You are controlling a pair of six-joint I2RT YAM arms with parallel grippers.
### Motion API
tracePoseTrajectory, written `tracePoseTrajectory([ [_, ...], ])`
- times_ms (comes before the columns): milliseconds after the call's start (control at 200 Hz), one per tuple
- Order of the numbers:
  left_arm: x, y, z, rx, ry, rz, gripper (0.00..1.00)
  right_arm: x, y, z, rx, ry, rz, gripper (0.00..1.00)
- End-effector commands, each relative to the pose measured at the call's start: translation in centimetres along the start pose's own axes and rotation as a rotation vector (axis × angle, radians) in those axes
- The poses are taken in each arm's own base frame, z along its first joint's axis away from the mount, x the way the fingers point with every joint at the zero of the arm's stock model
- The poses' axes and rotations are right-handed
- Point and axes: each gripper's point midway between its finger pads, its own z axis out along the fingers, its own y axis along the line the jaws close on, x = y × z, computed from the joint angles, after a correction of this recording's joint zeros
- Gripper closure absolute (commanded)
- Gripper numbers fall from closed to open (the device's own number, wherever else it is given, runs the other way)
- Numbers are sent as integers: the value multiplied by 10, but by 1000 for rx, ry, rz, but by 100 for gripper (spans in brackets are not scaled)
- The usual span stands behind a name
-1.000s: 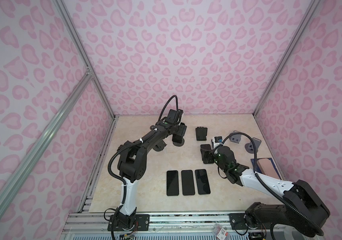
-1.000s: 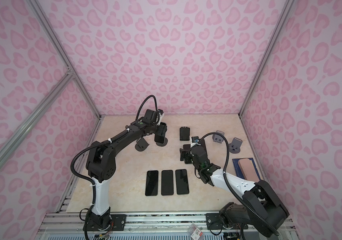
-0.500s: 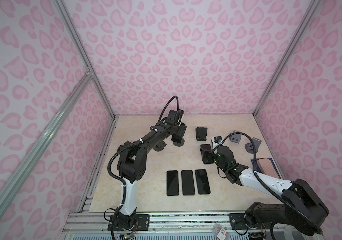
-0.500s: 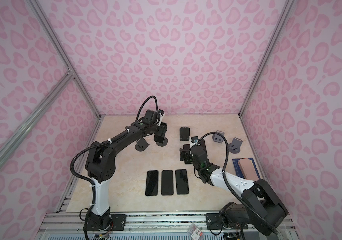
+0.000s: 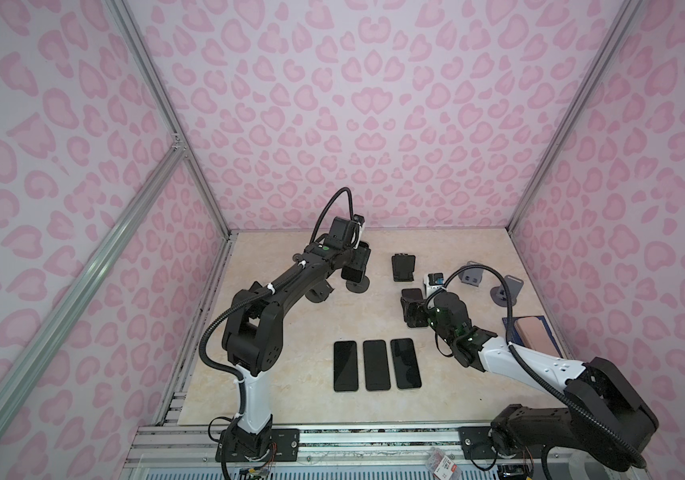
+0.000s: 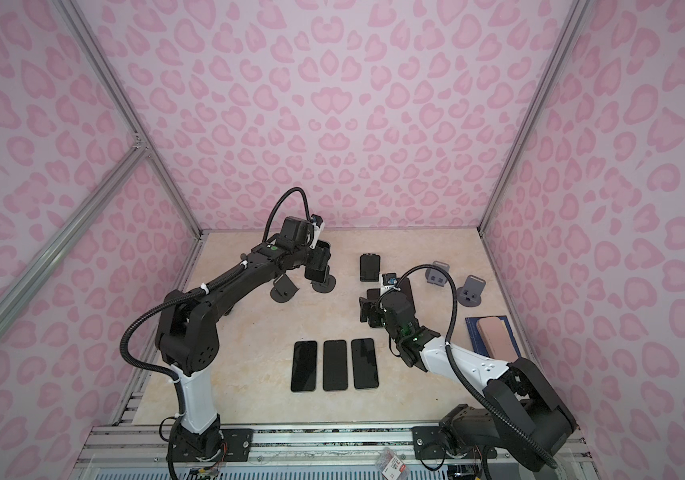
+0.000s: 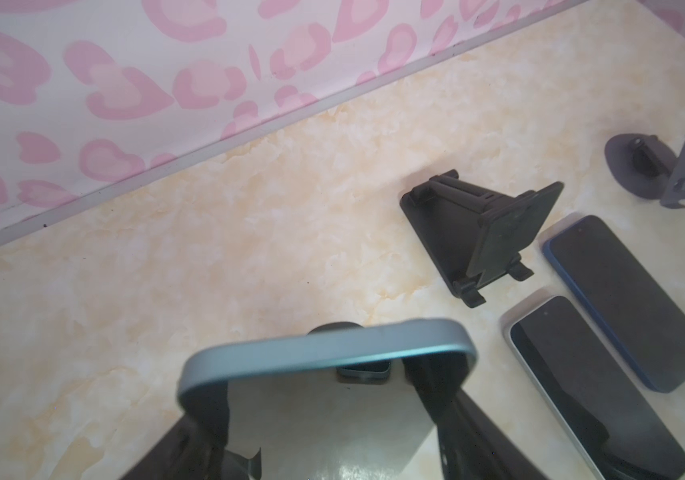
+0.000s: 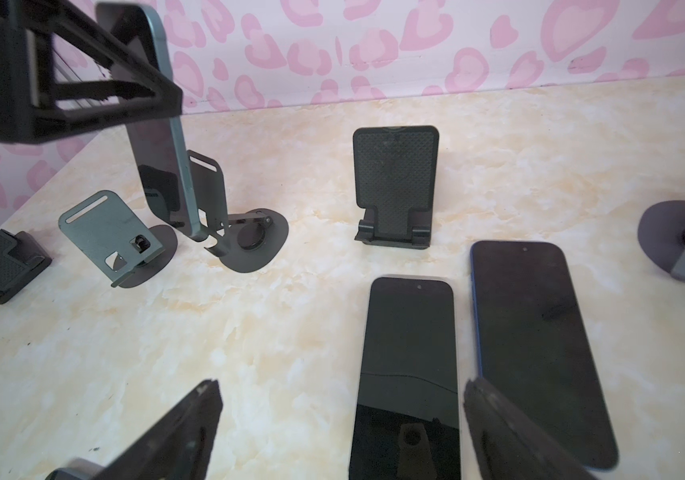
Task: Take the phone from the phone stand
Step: 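Close the left gripper on the silver-edged phone and lift it off its stand, then carry the silver-edged phone nearer the robot beside the row of flat phones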
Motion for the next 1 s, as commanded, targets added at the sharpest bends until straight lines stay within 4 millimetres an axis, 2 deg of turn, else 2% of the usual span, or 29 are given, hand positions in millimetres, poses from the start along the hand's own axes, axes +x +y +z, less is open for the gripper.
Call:
tracePoseTrajectory([
  [0, -25, 3, -26, -9, -86, -26, 34, -8, 2, -2, -5, -30, 7, 7],
  [120, -27, 6, -55, -23, -105, -63, 35, -13, 0, -7, -1, -60, 16, 7],
  [260, -14, 13, -94, -54, -114, -115, 35, -11, -1, -7, -3, -68, 24, 7],
  [395, 8, 24, -131, -102, -129, -164, 36, -11, 3, -6, -24, -65, 32, 7],
  [415, 19, 25, -132, -108, -113, -168, 36, -11, 4, -6, -25, -65, 32, 7],
  [520, 42, 32, -152, -142, -105, -196, 36, -4, 3, -1, -21, -52, 32, 7],
  [755, 108, 48, -171, -238, -17, -313, 37, -3, 9, 2, -41, -36, 34, 8],
  [995, 158, 44, -173, -235, 94, -397, 38, -10, 12, -7, -62, -61, 44, 8],
])
